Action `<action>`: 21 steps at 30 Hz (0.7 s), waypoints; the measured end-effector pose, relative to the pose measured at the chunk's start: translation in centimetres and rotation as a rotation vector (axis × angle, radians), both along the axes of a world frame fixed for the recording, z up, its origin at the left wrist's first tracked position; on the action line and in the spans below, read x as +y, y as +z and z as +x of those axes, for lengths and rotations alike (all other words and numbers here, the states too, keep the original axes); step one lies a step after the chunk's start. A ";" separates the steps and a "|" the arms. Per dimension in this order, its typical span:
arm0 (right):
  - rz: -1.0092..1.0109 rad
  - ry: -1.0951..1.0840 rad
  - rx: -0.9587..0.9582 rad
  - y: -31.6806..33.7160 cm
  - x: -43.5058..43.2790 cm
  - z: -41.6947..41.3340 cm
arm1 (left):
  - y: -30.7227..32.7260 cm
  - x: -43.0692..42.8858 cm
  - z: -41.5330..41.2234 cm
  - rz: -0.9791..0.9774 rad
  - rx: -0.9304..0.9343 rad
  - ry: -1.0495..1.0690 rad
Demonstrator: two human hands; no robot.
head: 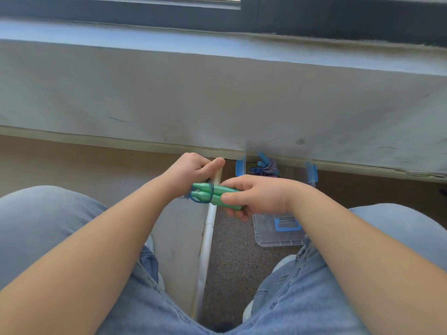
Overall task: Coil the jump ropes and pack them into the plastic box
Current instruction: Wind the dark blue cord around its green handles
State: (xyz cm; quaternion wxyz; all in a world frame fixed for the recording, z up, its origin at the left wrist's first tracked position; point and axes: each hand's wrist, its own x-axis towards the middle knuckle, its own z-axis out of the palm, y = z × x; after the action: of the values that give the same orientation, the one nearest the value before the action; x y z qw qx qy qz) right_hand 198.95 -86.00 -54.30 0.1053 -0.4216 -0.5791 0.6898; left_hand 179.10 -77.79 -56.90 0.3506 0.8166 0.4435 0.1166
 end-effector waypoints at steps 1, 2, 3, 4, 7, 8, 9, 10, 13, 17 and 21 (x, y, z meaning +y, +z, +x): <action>-0.073 -0.025 0.139 -0.1 0.0 0.0 | -0.2 -0.1 0.2 -0.049 -0.017 0.039; -0.116 -0.062 0.256 -0.3 0.0 0.0 | -0.5 -0.2 0.4 -0.086 -0.038 0.084; -0.128 -0.123 0.333 -0.4 0.0 -0.1 | -0.9 -0.4 0.6 -0.108 -0.071 0.137; -0.124 -0.215 0.381 -0.4 0.1 -0.3 | -1.2 -0.6 0.8 -0.129 -0.131 0.183; -0.037 -0.583 0.318 -0.6 1.0 -0.4 | -1.7 -2.2 1.5 -0.057 -0.148 0.179; 0.081 -0.650 0.154 -0.8 1.4 -0.3 | -1.8 -2.8 1.9 -0.030 -0.091 0.126; 0.262 -0.639 -0.114 -1.0 1.7 0.1 | -1.9 -3.3 2.2 -0.013 -0.021 0.060; 0.421 -0.557 -0.394 -1.3 1.9 0.5 | -2.1 -3.7 2.5 0.008 0.041 -0.006; 0.532 -0.408 -0.757 -2.2 1.4 0.4 | -2.0 -3.7 2.6 0.129 0.174 -0.157; 0.643 -0.218 -0.969 -3.7 0.8 -0.4 | -0.9 -2.6 1.7 0.454 0.373 -0.286; 0.579 0.047 -0.969 -3.8 0.5 -0.3 | 0.2 -0.9 0.8 0.717 0.338 -0.272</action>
State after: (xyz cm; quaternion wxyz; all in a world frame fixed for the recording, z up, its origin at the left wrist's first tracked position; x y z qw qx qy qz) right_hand 198.63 -85.51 -58.11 -0.0768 -0.6309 -0.7361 0.2328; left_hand 179.90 -78.71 -56.68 -0.0213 0.9457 0.3142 0.0803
